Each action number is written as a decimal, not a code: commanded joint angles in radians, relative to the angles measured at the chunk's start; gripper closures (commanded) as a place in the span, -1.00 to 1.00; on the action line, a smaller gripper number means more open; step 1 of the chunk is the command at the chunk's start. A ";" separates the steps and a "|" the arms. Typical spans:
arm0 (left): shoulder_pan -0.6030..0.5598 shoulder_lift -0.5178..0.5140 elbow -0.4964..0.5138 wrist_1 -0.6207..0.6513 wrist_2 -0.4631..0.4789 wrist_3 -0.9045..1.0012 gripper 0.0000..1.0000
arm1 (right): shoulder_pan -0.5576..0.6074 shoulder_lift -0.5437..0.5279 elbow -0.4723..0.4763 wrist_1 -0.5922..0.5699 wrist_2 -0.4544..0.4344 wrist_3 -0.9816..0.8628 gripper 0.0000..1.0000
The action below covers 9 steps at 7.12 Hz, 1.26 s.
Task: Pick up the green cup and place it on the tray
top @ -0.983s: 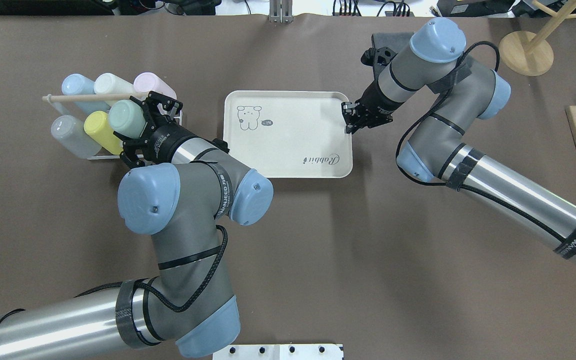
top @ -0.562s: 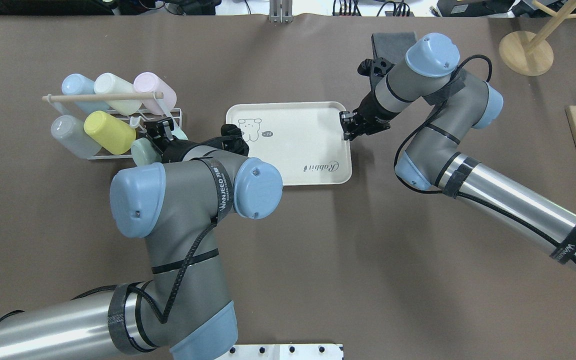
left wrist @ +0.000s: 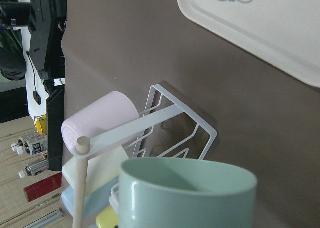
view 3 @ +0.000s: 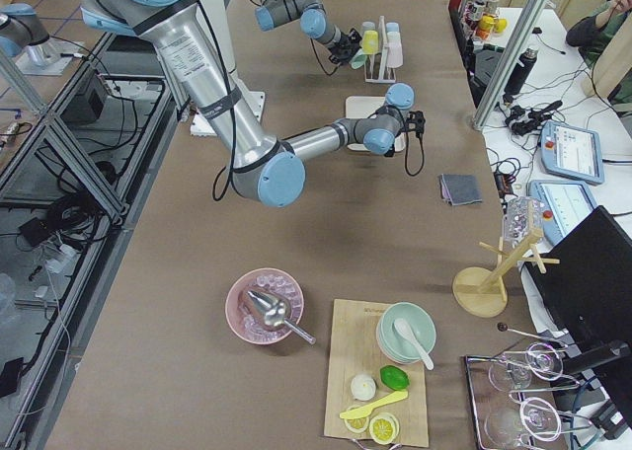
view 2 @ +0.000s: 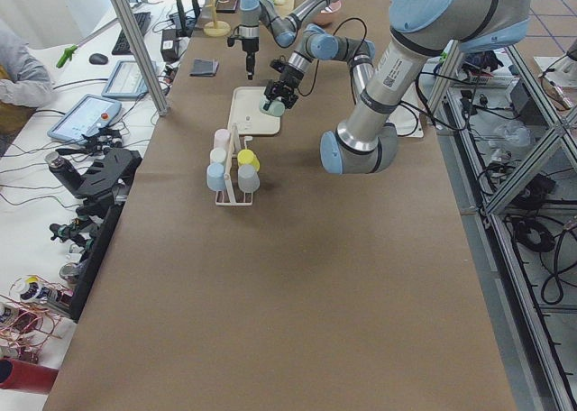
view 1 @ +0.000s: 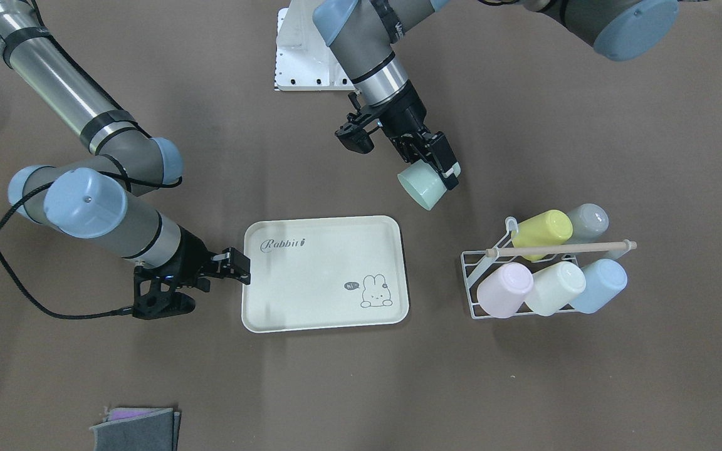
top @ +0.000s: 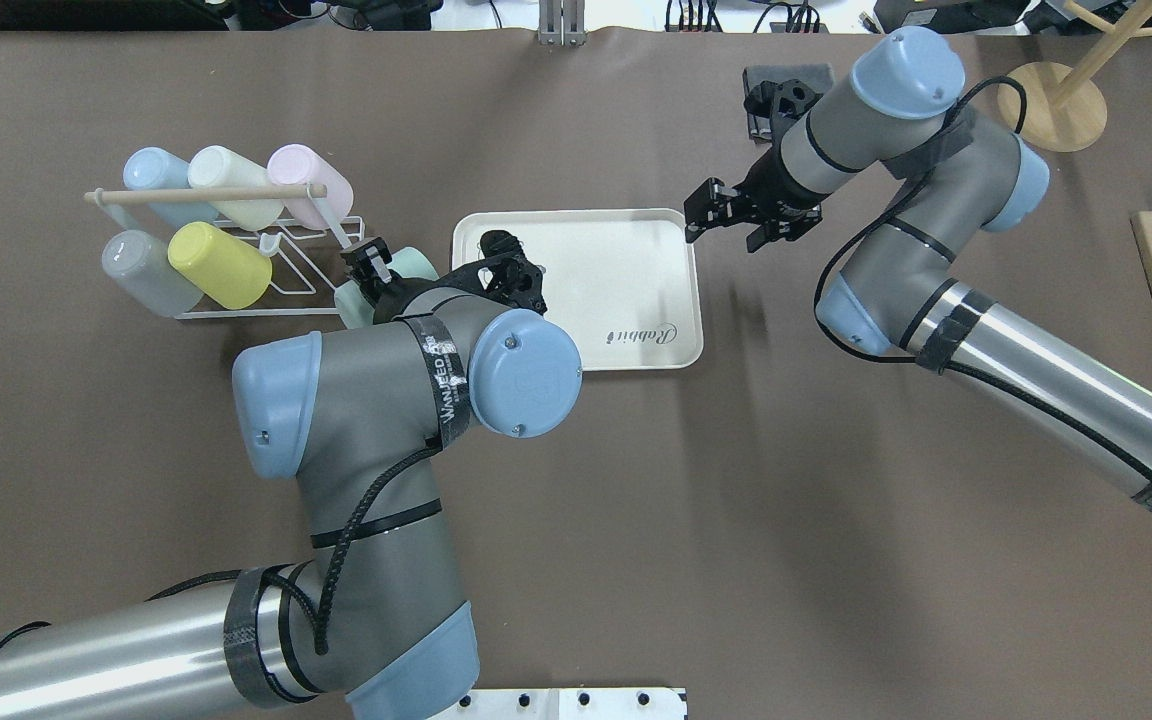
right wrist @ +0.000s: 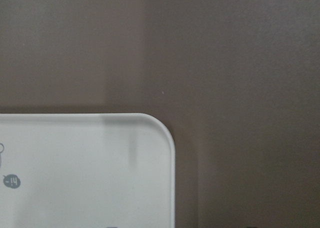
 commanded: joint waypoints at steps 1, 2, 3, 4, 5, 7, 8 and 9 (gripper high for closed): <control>0.022 -0.013 0.048 -0.190 0.009 -0.254 0.82 | 0.123 -0.105 0.219 -0.226 0.003 -0.017 -1.00; 0.024 -0.004 0.056 -0.330 0.012 -0.341 0.75 | 0.163 -0.163 0.288 -0.262 -0.013 -0.033 -1.00; 0.024 -0.013 0.117 -0.506 0.015 -0.347 0.75 | 0.204 -0.215 0.386 -0.391 -0.046 -0.072 -1.00; 0.024 -0.037 0.224 -0.738 0.058 -0.351 0.74 | 0.197 -0.248 0.504 -0.580 -0.169 -0.215 -1.00; 0.024 -0.044 0.287 -0.789 0.111 -0.446 0.74 | 0.179 -0.278 0.657 -0.887 -0.333 -0.370 -1.00; 0.023 -0.047 0.354 -0.999 0.177 -0.478 0.71 | 0.262 -0.321 0.735 -1.088 -0.369 -0.645 -1.00; 0.021 -0.047 0.374 -1.079 0.198 -0.478 0.71 | 0.353 -0.404 0.734 -1.066 -0.285 -0.725 -1.00; 0.023 -0.048 0.431 -1.204 0.207 -0.484 0.67 | 0.481 -0.489 0.729 -1.043 -0.228 -0.874 -1.00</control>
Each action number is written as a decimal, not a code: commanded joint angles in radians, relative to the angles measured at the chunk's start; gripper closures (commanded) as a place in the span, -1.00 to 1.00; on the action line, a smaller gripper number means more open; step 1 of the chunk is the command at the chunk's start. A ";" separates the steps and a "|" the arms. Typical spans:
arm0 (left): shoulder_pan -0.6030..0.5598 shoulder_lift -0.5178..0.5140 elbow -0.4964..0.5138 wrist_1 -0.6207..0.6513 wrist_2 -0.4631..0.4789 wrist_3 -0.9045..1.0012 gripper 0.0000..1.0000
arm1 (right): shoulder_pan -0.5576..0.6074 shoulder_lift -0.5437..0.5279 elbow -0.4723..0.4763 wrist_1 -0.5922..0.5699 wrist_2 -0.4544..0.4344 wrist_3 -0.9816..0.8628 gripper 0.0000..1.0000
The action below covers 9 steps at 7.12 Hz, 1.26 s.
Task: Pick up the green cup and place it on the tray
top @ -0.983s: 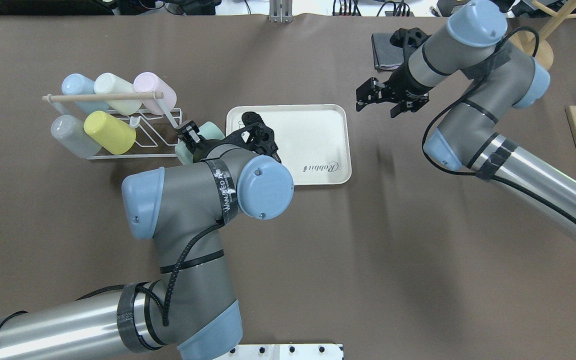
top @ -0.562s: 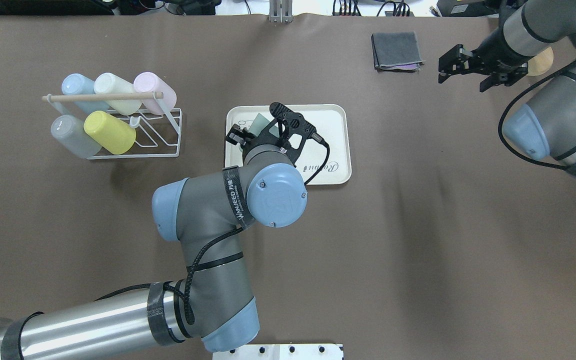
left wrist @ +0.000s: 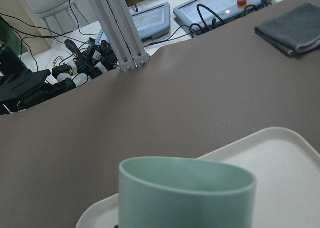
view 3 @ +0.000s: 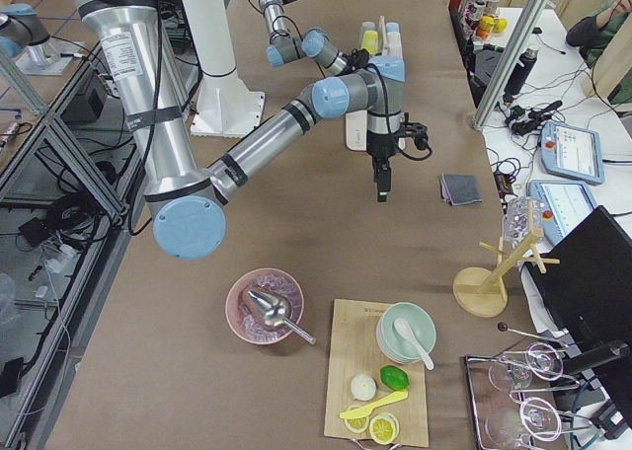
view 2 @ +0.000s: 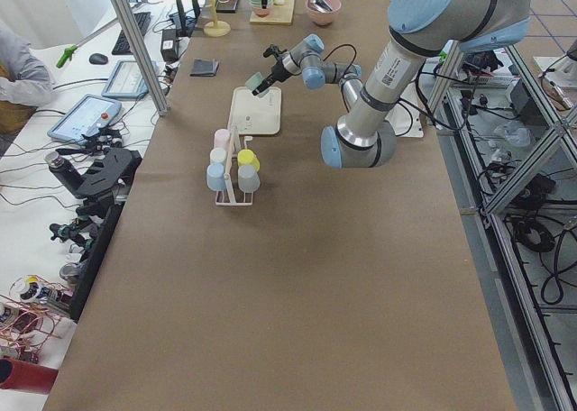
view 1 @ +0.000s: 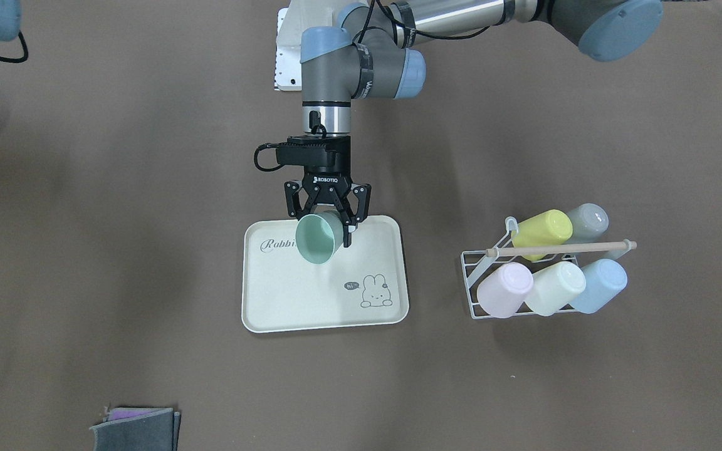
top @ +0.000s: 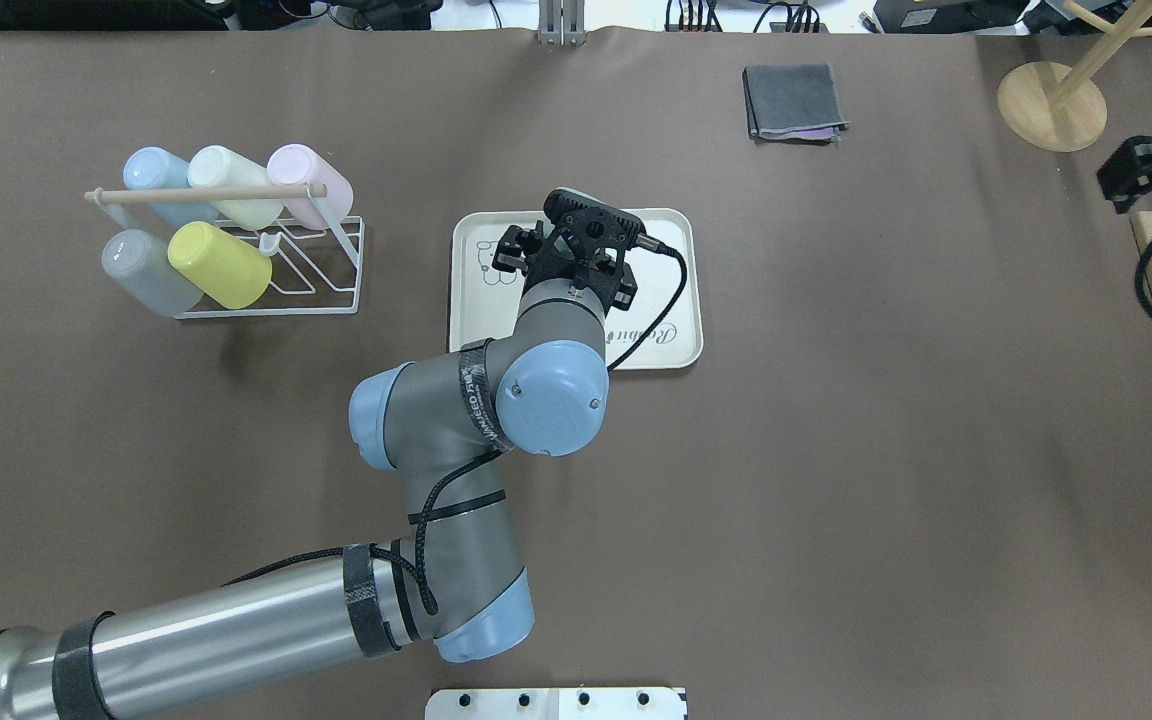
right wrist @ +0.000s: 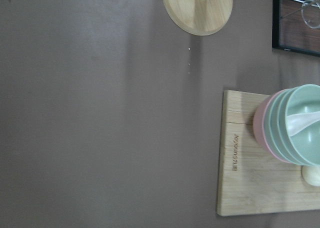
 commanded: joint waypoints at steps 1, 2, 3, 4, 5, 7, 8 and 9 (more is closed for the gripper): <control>0.001 0.000 0.153 -0.305 0.051 -0.007 0.67 | 0.235 -0.181 -0.018 0.044 0.151 -0.239 -1.00; 0.001 0.000 0.201 -0.387 0.063 -0.007 0.70 | 0.290 -0.221 -0.108 0.143 0.260 -0.241 -1.00; 0.001 -0.014 0.240 -0.425 0.065 -0.007 0.71 | 0.318 -0.220 -0.246 0.226 0.391 -0.240 -1.00; 0.002 -0.030 0.284 -0.486 0.069 -0.008 0.71 | 0.319 -0.217 -0.335 0.352 0.411 -0.217 -1.00; 0.002 -0.062 0.333 -0.489 0.086 -0.051 0.71 | 0.309 -0.208 -0.386 0.454 0.387 -0.146 -1.00; 0.011 -0.084 0.410 -0.529 0.140 -0.126 0.72 | 0.271 -0.188 -0.390 0.545 0.313 -0.050 -1.00; 0.019 -0.087 0.467 -0.589 0.198 -0.126 0.72 | 0.260 -0.186 -0.388 0.547 0.289 -0.045 -1.00; 0.024 -0.089 0.505 -0.629 0.236 -0.126 0.72 | 0.254 -0.188 -0.361 0.536 0.278 -0.045 -1.00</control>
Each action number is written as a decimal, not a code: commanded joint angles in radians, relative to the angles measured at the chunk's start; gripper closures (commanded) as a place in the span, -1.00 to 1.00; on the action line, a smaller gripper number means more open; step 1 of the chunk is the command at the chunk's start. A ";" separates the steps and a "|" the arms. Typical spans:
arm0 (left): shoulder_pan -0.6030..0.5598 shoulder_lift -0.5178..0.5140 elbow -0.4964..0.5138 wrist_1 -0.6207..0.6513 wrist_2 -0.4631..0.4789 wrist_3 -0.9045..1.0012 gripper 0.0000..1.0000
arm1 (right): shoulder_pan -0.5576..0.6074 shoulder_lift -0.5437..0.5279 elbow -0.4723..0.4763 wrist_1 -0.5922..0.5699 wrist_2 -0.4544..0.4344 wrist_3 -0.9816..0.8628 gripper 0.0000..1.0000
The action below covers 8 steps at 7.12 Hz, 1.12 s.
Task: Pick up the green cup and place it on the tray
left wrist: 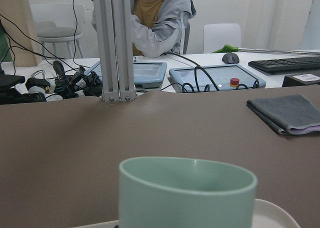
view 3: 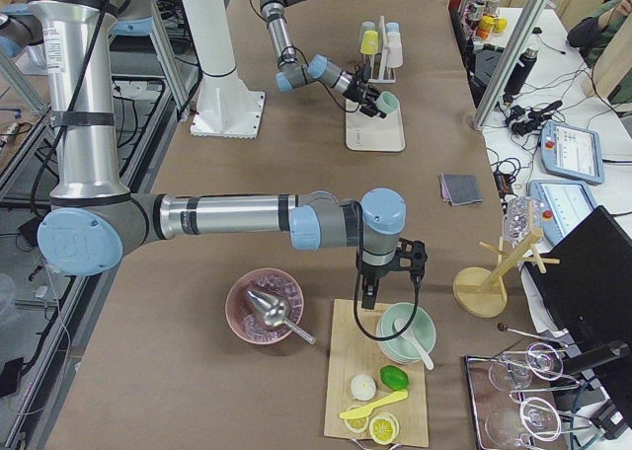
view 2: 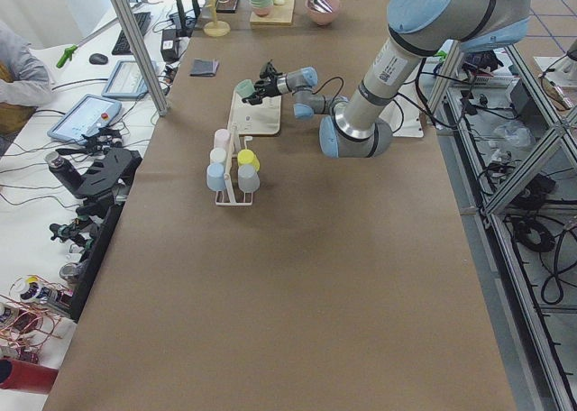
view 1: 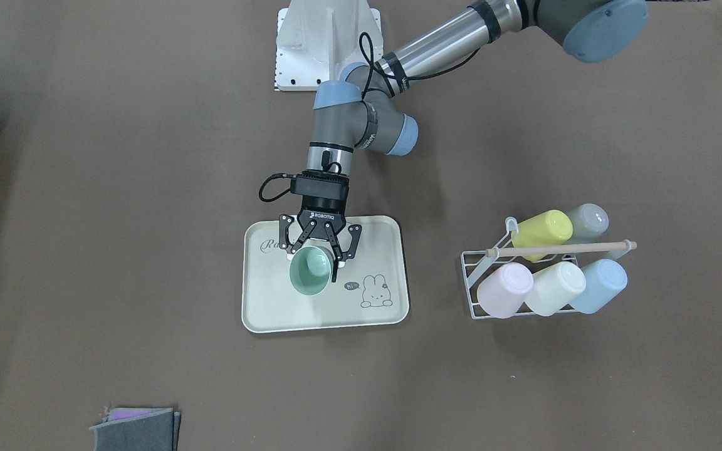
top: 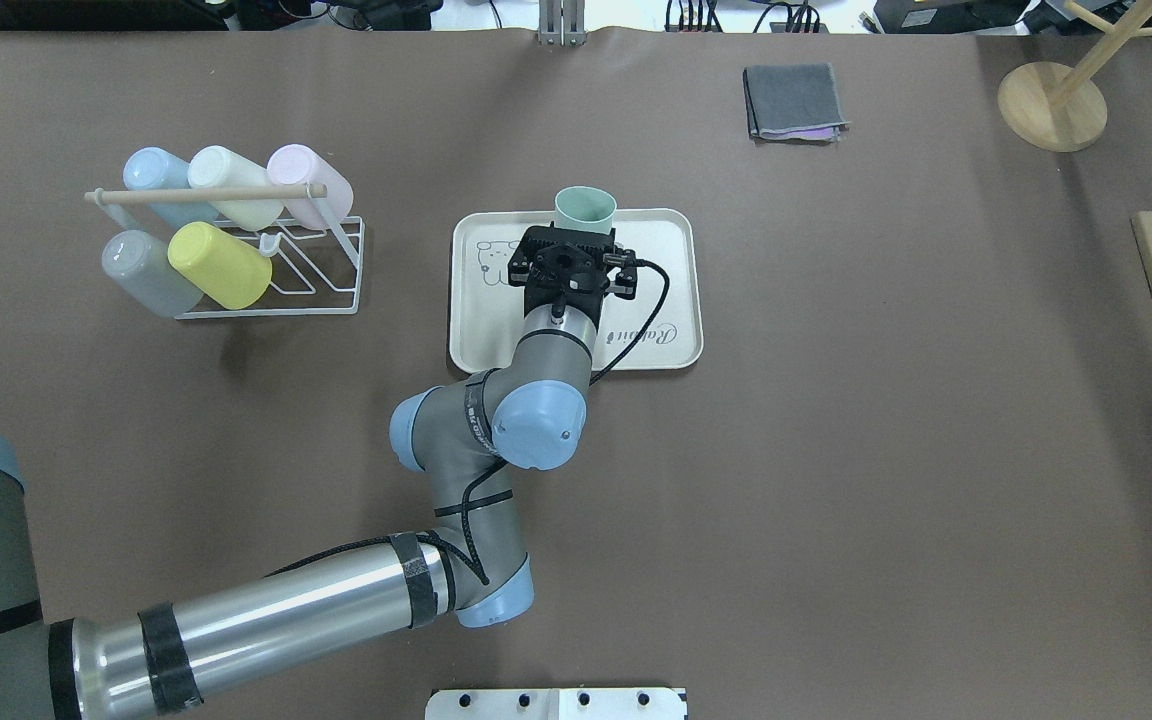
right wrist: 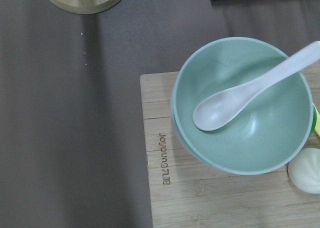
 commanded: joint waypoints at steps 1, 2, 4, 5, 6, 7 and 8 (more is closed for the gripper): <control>0.009 -0.005 0.068 -0.053 0.096 -0.006 0.72 | -0.011 -0.023 0.061 -0.010 -0.019 0.010 -1.00; 0.009 -0.006 0.089 -0.053 0.108 -0.026 0.72 | -0.011 -0.038 0.113 -0.074 -0.018 0.012 -1.00; 0.011 -0.022 0.115 -0.051 0.112 -0.079 0.72 | -0.010 -0.026 0.127 -0.131 -0.019 0.010 -1.00; 0.013 -0.025 0.118 -0.049 0.112 -0.083 0.72 | -0.010 -0.037 0.139 -0.128 -0.056 0.007 -1.00; 0.019 -0.032 0.121 -0.042 0.123 -0.133 0.72 | -0.010 -0.048 0.147 -0.124 -0.062 0.007 -1.00; 0.025 -0.044 0.161 -0.040 0.152 -0.144 0.72 | -0.010 -0.052 0.147 -0.122 -0.062 0.009 -1.00; 0.026 -0.052 0.160 -0.040 0.152 -0.145 0.72 | -0.010 -0.055 0.147 -0.122 -0.064 0.009 -1.00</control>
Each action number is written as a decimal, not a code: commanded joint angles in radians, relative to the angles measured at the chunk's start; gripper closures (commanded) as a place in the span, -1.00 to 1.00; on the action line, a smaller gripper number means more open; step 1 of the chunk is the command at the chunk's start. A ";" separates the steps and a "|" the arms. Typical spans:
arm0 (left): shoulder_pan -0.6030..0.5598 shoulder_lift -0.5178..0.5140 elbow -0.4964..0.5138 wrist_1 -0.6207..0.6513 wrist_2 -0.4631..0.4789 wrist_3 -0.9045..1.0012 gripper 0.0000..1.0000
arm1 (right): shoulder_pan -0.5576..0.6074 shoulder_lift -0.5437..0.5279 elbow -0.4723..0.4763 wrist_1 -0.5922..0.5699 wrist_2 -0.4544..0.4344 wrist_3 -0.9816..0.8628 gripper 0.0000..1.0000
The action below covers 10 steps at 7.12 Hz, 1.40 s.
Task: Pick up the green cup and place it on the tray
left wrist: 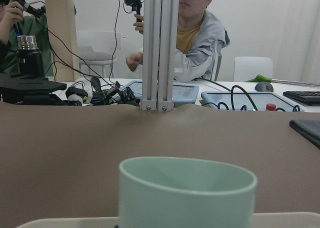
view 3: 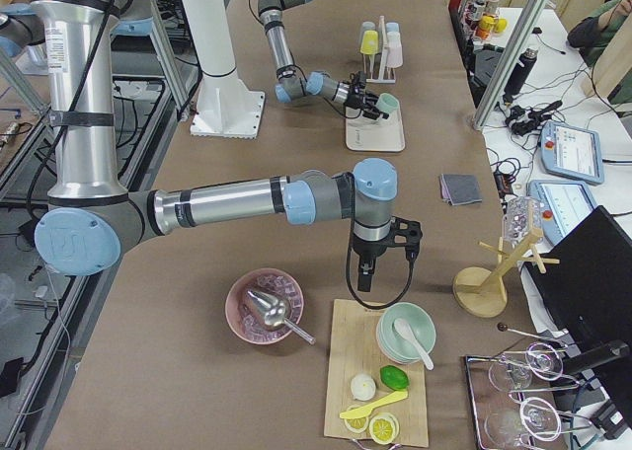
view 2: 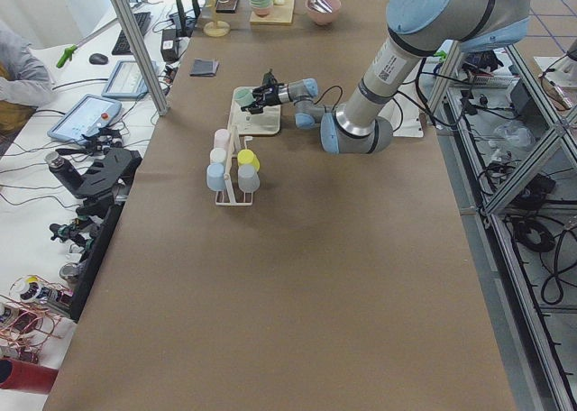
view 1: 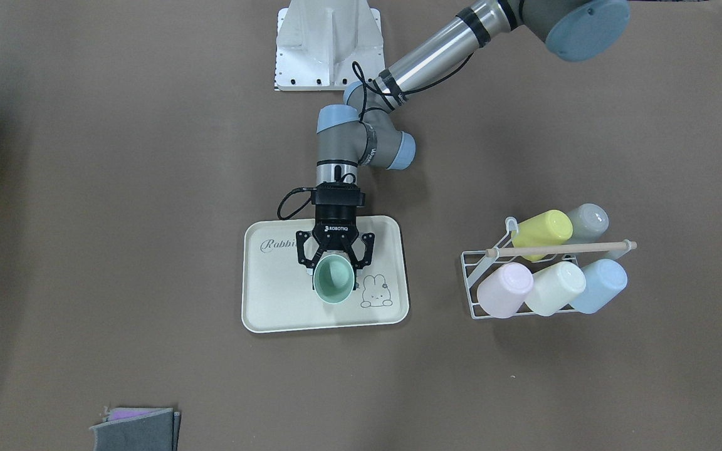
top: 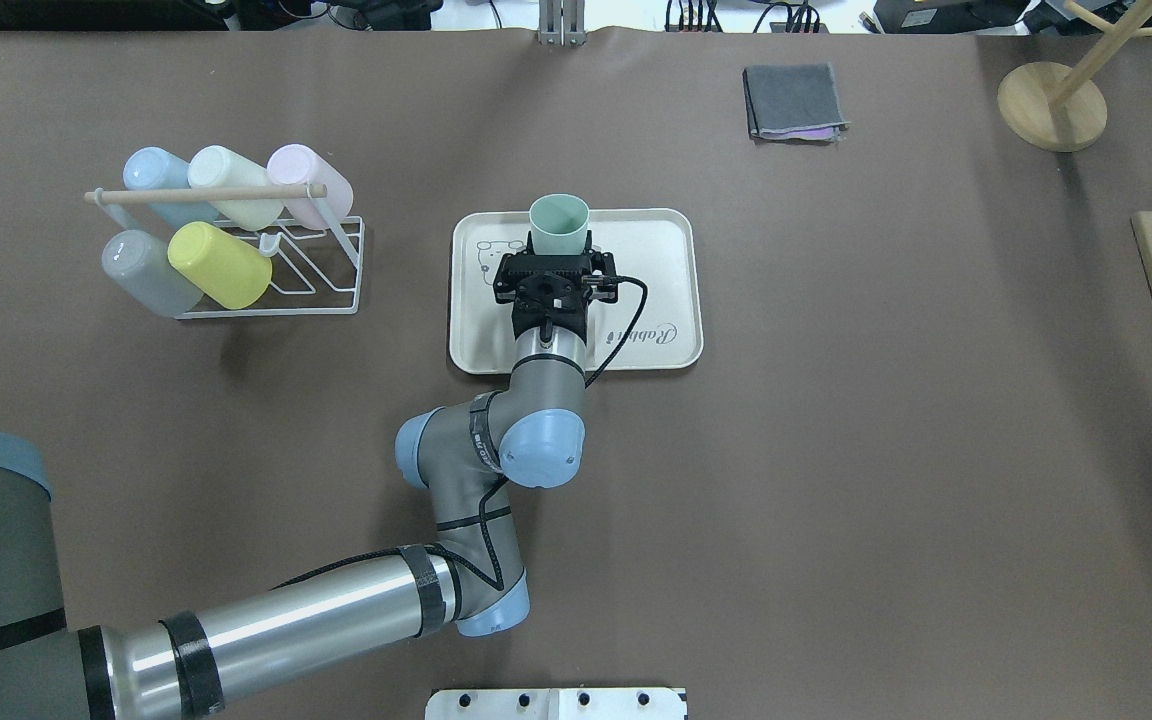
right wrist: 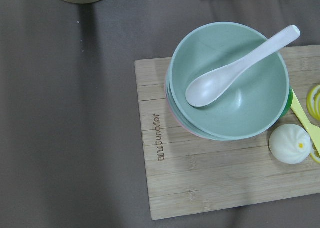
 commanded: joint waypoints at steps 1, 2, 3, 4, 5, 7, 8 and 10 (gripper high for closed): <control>0.004 -0.011 0.016 0.001 0.012 -0.009 0.72 | 0.000 -0.005 0.001 0.001 -0.003 0.000 -1.00; 0.004 -0.017 0.016 0.003 0.011 -0.009 0.71 | 0.000 -0.007 0.001 0.001 -0.003 0.000 -1.00; 0.007 -0.017 0.017 0.003 0.011 -0.009 0.68 | 0.000 -0.007 0.001 0.001 -0.003 0.002 -1.00; 0.007 -0.019 0.022 0.004 0.002 -0.009 0.62 | 0.000 -0.007 -0.002 0.001 -0.002 0.002 -1.00; 0.007 -0.019 0.023 0.004 -0.001 -0.009 0.60 | 0.000 -0.007 -0.002 0.001 -0.003 0.002 -1.00; 0.009 -0.017 0.025 0.015 -0.002 -0.009 0.58 | 0.000 -0.009 -0.006 0.001 -0.002 0.000 -1.00; 0.015 -0.017 0.026 0.015 -0.002 -0.009 0.43 | 0.000 -0.009 -0.008 0.001 -0.002 0.000 -1.00; 0.025 -0.016 0.032 0.015 0.000 -0.009 0.16 | 0.000 -0.009 -0.009 0.001 0.000 0.000 -1.00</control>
